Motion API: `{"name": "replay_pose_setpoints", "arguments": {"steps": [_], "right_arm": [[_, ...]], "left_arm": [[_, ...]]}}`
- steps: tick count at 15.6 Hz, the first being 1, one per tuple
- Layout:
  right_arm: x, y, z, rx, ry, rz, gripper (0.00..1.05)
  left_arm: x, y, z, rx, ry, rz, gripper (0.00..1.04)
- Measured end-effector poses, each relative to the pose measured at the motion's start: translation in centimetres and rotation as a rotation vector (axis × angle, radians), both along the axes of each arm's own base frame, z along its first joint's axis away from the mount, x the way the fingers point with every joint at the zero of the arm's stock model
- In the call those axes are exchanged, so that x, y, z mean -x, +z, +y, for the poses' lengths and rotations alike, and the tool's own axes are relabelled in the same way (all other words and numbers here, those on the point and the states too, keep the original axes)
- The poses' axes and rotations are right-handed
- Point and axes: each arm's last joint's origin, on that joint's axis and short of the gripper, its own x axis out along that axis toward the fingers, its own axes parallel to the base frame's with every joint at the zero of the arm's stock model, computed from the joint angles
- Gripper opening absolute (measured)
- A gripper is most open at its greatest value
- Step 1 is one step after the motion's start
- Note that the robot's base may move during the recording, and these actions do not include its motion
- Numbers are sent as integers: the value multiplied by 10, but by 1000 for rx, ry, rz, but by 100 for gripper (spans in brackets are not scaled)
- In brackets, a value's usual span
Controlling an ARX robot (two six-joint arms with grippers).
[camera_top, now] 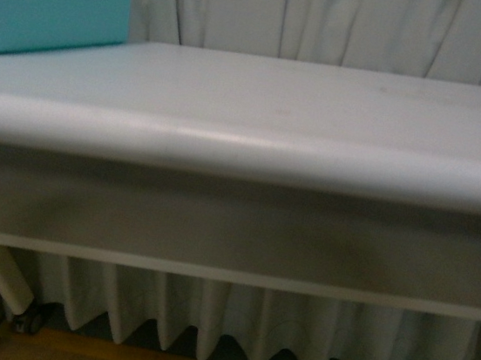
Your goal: Wind up and store yellow beetle toy
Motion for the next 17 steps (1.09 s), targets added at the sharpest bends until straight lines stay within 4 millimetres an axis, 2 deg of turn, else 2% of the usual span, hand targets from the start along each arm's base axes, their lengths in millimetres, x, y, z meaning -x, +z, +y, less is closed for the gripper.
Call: {"name": "replay_pose_setpoints", "arguments": {"steps": [17], "right_arm": [[0, 0, 0, -1, 0, 2, 98]], "left_arm": [[0, 0, 0, 0, -1, 0, 98]]}}
